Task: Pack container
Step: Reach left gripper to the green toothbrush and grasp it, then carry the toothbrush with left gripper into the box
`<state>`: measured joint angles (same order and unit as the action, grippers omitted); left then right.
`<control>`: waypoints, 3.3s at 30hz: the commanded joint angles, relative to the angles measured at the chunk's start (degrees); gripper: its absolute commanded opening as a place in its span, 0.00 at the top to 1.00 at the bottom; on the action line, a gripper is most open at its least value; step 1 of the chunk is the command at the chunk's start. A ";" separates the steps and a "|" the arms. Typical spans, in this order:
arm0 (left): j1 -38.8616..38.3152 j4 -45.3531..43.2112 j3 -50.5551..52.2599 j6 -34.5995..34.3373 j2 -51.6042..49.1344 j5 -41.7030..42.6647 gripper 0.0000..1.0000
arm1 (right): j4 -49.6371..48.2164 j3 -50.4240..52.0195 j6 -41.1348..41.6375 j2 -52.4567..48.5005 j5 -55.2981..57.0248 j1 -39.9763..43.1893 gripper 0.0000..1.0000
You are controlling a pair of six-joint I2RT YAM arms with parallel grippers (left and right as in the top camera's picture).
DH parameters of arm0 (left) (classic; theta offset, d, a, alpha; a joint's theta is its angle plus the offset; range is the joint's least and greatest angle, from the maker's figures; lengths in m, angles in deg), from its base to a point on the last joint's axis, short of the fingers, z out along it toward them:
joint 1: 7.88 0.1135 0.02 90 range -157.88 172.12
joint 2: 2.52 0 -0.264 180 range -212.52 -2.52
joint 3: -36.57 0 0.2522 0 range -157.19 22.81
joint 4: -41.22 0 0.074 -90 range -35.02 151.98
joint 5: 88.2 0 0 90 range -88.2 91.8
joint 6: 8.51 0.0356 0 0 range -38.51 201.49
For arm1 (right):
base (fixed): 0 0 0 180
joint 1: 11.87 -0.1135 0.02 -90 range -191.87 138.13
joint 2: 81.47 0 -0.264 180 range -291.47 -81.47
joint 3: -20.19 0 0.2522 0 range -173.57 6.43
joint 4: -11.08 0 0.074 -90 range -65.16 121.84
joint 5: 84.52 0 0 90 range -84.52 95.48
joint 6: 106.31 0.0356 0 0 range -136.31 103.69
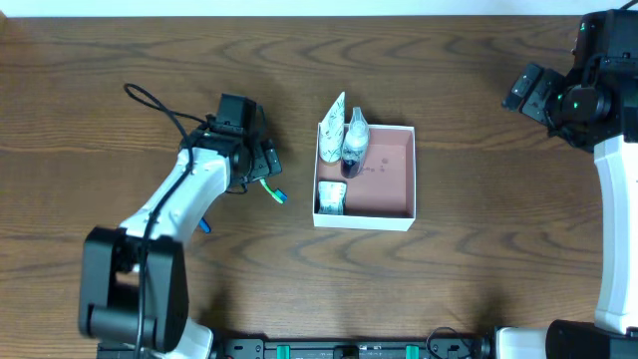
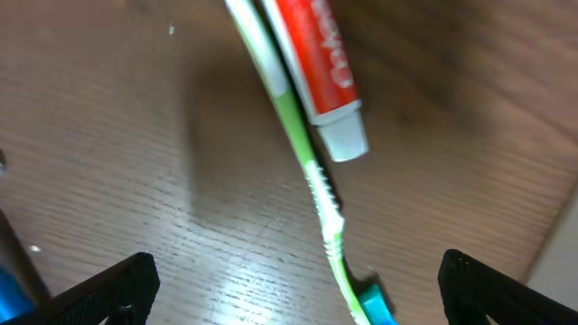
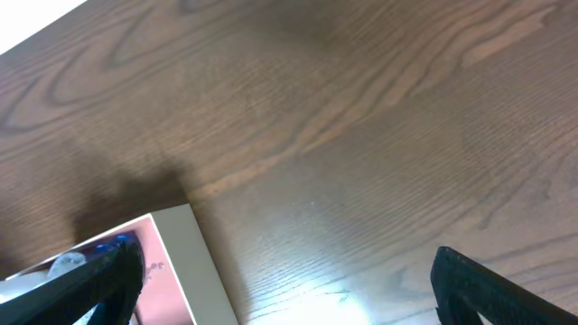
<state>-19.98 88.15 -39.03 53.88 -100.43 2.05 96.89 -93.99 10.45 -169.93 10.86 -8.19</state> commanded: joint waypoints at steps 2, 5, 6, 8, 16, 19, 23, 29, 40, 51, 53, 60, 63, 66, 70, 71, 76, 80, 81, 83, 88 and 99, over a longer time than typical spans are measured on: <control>0.17 0.39 -1.14 -3.13 -5.18 3.54 0.01 | 0.00 -0.26 0.63 -0.07 0.39 0.15 0.01; 0.17 0.50 -1.14 -3.13 -7.26 4.09 0.01 | 0.00 -0.26 0.63 -0.07 0.39 0.15 0.01; 0.17 0.59 -1.14 -3.10 -7.50 4.07 0.01 | 0.00 -0.26 0.63 -0.07 0.39 0.15 0.01; 0.17 0.79 -1.14 -3.10 -7.65 4.07 0.01 | 0.00 -0.26 0.63 -0.07 0.39 0.15 0.01; 0.17 4.92 -1.14 -2.12 -7.65 4.02 0.28 | 0.00 -0.26 0.61 -0.07 0.39 0.15 0.01; 0.17 7.30 -1.14 -1.38 -7.65 3.76 0.40 | 0.00 -0.26 0.61 -0.07 0.39 0.15 0.01; 0.17 8.79 -1.11 -1.07 -7.65 3.15 0.56 | 0.00 -0.26 0.63 -0.07 0.39 0.15 0.01; 0.17 7.96 -1.11 0.13 -7.65 3.10 0.95 | 0.00 -0.26 0.63 -0.07 0.39 0.15 0.01; 0.17 10.27 -3.48 6.36 -5.49 3.15 0.94 | 0.00 -0.26 0.63 -0.07 0.39 0.15 0.01; -1.42 23.19 -10.91 8.76 12.07 3.76 0.94 | 0.00 -0.26 0.63 -0.07 0.39 0.15 0.01; -3.63 23.37 -10.93 8.74 16.90 5.20 0.94 | 0.00 -0.26 0.63 -0.07 0.39 0.15 0.01; -17.49 17.62 -10.93 8.70 28.41 6.84 0.94 | 0.00 -0.26 0.61 -0.07 0.39 0.15 0.01; -24.94 13.40 -10.93 8.44 29.42 6.78 0.94 | 0.00 -0.26 0.63 -0.07 0.39 0.15 0.01; -31.50 9.51 -10.88 6.95 27.56 4.11 0.94 | 0.00 -0.26 0.63 -0.07 0.39 0.15 0.01; -38.40 4.17 -10.88 2.84 20.02 -2.08 0.94 | 0.00 -0.26 0.61 -0.07 0.39 0.15 0.01; -39.01 3.43 -10.88 2.25 18.78 -2.54 0.94 | 0.00 -0.26 0.63 -0.07 0.39 0.15 0.01; -41.70 -3.02 -10.88 -1.05 8.35 -5.66 0.94 | 0.00 -0.26 0.63 -0.07 0.39 0.15 0.01; -41.70 -7.13 -10.88 -1.88 1.97 -5.92 0.94 | 0.00 -0.26 0.63 -0.07 0.39 0.15 0.01; -41.70 -8.07 -10.88 -1.88 0.79 -5.92 0.94 | 0.00 -0.26 0.63 -0.07 0.39 0.15 0.01; -41.72 -9.70 -10.88 -2.45 -1.46 -5.92 0.94 | 0.00 -0.26 0.63 -0.07 0.39 0.15 0.01; -41.70 -11.82 -10.88 -2.73 -4.68 -5.90 0.95 | 0.00 -0.26 0.63 -0.07 0.39 0.15 0.01; -41.66 -12.04 -10.88 -2.71 -4.83 -5.92 0.83 | 0.00 -0.26 0.61 -0.07 0.39 0.15 0.01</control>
<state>-61.68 76.22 -49.30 51.34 -105.06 -2.96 96.89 -93.99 10.45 -169.91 10.86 -8.19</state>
